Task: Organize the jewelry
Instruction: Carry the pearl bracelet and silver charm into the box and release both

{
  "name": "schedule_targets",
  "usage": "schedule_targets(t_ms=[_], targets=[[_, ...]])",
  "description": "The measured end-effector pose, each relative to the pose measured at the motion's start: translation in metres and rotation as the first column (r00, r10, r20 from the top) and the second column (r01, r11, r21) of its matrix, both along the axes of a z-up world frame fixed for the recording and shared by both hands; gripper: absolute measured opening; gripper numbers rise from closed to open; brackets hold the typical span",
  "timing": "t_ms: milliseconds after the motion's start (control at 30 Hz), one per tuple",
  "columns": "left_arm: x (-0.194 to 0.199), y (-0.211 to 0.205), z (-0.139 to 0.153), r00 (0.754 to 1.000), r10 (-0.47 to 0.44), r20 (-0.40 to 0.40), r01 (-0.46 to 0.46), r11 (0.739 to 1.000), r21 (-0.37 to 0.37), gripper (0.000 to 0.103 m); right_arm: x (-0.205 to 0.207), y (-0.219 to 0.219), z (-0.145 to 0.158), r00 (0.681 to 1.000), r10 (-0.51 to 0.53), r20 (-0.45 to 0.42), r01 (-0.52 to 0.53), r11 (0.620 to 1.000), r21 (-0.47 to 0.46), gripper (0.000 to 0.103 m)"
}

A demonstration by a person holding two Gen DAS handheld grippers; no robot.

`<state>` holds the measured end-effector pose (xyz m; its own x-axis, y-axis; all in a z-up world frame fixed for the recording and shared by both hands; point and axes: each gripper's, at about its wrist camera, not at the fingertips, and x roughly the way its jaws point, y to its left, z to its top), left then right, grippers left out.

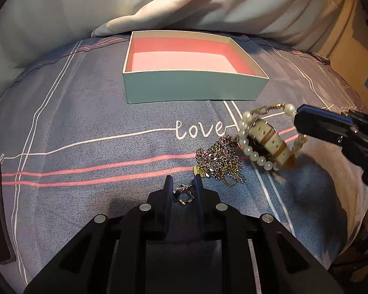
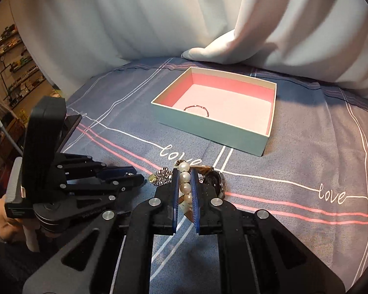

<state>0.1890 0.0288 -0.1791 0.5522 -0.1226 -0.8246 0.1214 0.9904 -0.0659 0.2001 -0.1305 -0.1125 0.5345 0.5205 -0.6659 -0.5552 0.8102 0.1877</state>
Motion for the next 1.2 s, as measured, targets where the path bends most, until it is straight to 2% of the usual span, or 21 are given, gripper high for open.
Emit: schedule_targets(t_ms=[133,367,433,500,600,733,867,967,1200], targets=[[0.000,0.001,0.001,1.000,0.002,-0.001,-0.002,1.000,-0.006,0.017,0.006,-0.010,0.019,1.000,-0.017,0.025,0.016,0.997,0.075,0.010],[0.001,0.000,0.001,1.000,0.002,-0.002,-0.002,1.000,-0.005,0.017,0.007,-0.015,0.029,0.998,-0.046,0.050,0.041,0.995,0.095,0.010],[0.001,0.000,0.002,1.000,0.001,0.002,-0.001,1.000,-0.006,0.017,0.005,-0.017,0.032,0.999,-0.034,0.041,0.028,0.992,0.126,0.010],[0.001,0.001,0.005,1.000,-0.001,0.009,0.001,1.000,-0.008,0.017,0.005,-0.014,0.032,0.999,-0.031,0.041,0.027,0.994,0.105,0.010],[0.003,0.001,0.006,1.000,0.001,0.012,0.000,1.000,-0.006,0.017,0.013,-0.003,0.010,0.999,-0.034,-0.021,0.034,0.999,-0.005,0.010],[0.001,0.004,0.006,1.000,0.012,0.008,-0.012,1.000,-0.008,0.017,0.012,0.010,-0.026,0.992,0.025,-0.125,-0.026,1.000,-0.003,0.010],[-0.003,0.011,0.007,1.000,0.029,0.002,-0.029,1.000,-0.010,0.017,-0.003,0.028,-0.038,0.983,0.098,-0.155,-0.097,0.995,0.016,0.010],[-0.004,0.014,0.013,0.999,0.037,0.008,-0.037,0.999,-0.017,0.017,-0.011,0.035,-0.027,0.981,0.135,-0.138,-0.129,0.990,0.052,0.010],[-0.002,0.011,0.040,0.997,0.019,0.074,-0.017,1.000,-0.016,0.017,-0.012,0.028,0.025,0.992,0.123,-0.016,-0.121,0.989,0.087,0.010]])
